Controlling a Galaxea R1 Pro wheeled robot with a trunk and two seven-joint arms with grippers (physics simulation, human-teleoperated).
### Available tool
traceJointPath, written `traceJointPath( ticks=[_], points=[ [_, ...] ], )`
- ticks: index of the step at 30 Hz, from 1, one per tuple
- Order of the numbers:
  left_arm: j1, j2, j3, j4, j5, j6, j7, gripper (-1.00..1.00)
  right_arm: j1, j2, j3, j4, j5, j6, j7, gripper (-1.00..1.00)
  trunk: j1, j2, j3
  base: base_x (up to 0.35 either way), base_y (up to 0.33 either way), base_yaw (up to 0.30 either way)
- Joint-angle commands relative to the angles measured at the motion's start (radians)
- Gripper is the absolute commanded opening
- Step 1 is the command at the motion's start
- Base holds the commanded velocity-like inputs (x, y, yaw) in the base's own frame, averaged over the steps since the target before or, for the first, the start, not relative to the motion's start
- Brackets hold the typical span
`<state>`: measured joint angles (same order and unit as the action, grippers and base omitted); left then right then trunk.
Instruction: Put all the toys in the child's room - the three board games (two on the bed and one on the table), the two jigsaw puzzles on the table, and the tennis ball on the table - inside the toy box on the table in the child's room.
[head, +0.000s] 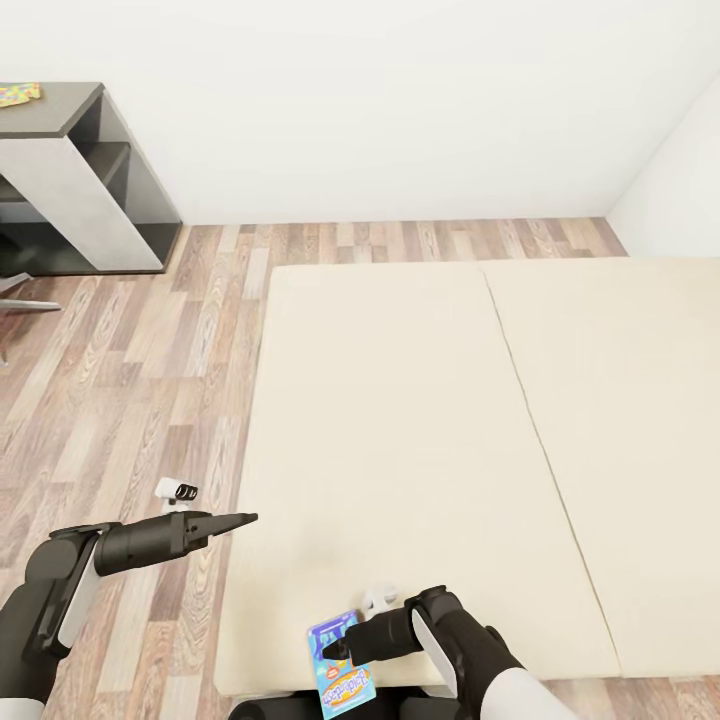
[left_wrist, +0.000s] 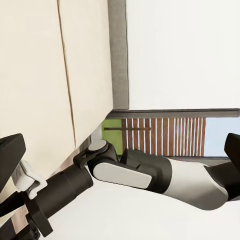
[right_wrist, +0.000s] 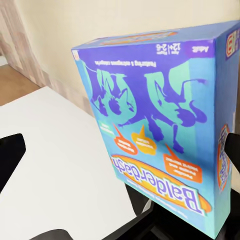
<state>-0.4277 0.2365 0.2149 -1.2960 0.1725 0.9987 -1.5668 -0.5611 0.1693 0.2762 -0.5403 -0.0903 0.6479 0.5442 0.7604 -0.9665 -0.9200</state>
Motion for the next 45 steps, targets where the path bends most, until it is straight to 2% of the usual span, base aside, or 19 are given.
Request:
traceJointPath(
  ticks=[1, 45],
  points=[
    [0.000, 0.000, 0.000, 0.000, -0.001, 0.011, -0.004, 1.00, 0.000, -0.001, 0.003, -0.001, -0.009, 0.007, -0.003, 1.00, 0.000, -0.001, -0.001, -0.003, 0.012, 0.000],
    [0.000, 0.000, -0.002, 0.000, -0.001, 0.011, -0.004, 1.00, 0.000, 0.000, 0.003, -0.001, -0.009, 0.005, -0.004, 1.00, 0.000, -0.001, -0.001, 0.000, 0.044, 0.000]
  ],
)
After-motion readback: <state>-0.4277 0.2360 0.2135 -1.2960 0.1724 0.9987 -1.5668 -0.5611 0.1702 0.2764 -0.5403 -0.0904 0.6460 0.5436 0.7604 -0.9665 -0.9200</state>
